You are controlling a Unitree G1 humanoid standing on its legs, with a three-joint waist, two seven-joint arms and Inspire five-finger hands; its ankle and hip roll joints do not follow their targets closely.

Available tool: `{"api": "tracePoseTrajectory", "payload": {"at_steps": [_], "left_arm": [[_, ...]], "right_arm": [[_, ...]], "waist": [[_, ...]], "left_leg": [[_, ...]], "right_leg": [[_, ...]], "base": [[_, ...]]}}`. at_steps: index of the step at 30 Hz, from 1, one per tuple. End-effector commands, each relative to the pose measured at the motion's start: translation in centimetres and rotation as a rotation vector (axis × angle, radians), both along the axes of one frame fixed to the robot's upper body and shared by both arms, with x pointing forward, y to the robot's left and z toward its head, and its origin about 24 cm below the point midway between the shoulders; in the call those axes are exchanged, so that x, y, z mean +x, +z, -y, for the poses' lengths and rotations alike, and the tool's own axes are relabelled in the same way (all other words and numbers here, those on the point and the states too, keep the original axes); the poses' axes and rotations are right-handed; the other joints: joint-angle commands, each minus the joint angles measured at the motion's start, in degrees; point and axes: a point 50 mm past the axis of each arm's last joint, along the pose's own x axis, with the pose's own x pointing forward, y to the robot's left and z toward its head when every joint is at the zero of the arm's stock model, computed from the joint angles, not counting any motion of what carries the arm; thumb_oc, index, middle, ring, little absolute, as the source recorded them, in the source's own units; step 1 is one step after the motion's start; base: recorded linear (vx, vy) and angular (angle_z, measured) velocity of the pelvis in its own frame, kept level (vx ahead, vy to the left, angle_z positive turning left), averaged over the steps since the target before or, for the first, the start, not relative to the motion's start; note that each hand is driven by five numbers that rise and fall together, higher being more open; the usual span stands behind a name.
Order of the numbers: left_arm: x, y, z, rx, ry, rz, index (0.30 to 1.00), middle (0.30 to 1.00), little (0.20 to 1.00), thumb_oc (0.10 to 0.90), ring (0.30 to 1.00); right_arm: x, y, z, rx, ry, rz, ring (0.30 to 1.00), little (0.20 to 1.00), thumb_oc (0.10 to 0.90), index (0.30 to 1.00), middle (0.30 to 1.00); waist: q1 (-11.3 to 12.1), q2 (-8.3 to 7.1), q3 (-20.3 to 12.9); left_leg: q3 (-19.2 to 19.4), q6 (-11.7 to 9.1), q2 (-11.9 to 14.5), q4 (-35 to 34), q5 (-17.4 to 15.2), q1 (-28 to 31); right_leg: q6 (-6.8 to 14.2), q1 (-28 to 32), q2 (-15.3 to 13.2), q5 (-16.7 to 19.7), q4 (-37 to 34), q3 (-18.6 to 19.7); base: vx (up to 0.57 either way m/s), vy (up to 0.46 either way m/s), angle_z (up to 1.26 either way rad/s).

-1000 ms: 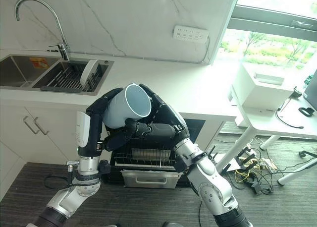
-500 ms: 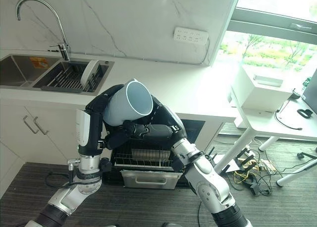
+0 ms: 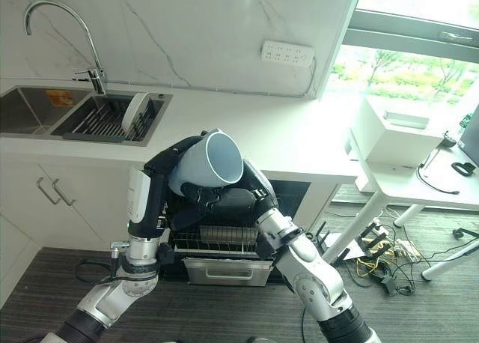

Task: Place the dishes in the dishwasher.

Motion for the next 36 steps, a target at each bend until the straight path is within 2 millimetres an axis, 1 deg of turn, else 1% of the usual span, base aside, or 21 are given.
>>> {"api": "tracePoseTrajectory", "payload": {"at_steps": [1,13,20,30,36], "left_arm": [[-0.2,4.9,3.2,-0.066,-0.222,0.235,0.300,0.300,0.300,0.400,0.300],[-0.2,4.6,3.4,-0.083,-0.235,0.201,0.300,0.300,0.300,0.400,0.300],[-0.3,4.6,3.3,-0.090,-0.233,0.200,0.300,0.300,0.300,0.400,0.300],[-0.2,4.7,3.3,-0.096,-0.232,0.196,0.300,0.300,0.300,0.400,0.300],[-0.2,4.9,3.5,-0.100,-0.235,0.190,0.300,0.300,0.300,0.400,0.300]], "right_arm": [[0.4,8.3,0.2,0.229,-0.049,0.376,0.900,0.900,0.800,0.900,0.900],[0.3,9.1,0.6,0.253,-0.101,0.424,0.900,0.900,0.800,0.900,0.900],[0.0,10.0,1.5,0.292,-0.146,0.473,0.900,0.900,0.800,0.900,0.900],[-0.3,10.4,1.4,0.310,-0.172,0.517,0.900,0.900,0.800,0.900,0.900],[-0.5,10.7,1.7,0.332,-0.224,0.552,0.900,0.900,0.800,0.900,0.900]], "waist": [[0.9,0.09,-1.3],[1.1,0.60,-1.3],[1.2,0.64,-1.0],[1.3,0.89,-0.9],[1.5,0.94,-0.8]], "left_leg": [[0.5,0.9,-0.7,3.8,-13.8,1.9],[0.5,1.0,-0.8,3.8,-13.7,1.7],[0.6,1.2,-1.0,3.8,-13.7,1.6],[0.7,1.4,-1.2,3.8,-13.7,1.6],[0.6,1.4,-1.3,3.8,-13.7,1.4]], "right_leg": [[4.2,4.9,-1.0,-8.1,-1.6,-2.4],[4.2,5.0,-1.5,-8.3,-1.6,-3.0],[4.3,4.9,-1.7,-8.2,-1.6,-3.1],[4.2,4.8,-2.0,-8.2,-1.6,-3.2],[4.2,4.8,-2.1,-8.2,-1.6,-3.3]], "base": [[0.00,0.000,0.00],[0.00,0.000,0.00],[0.00,0.000,0.00],[0.01,0.004,0.00],[0.00,0.000,0.00]]}}
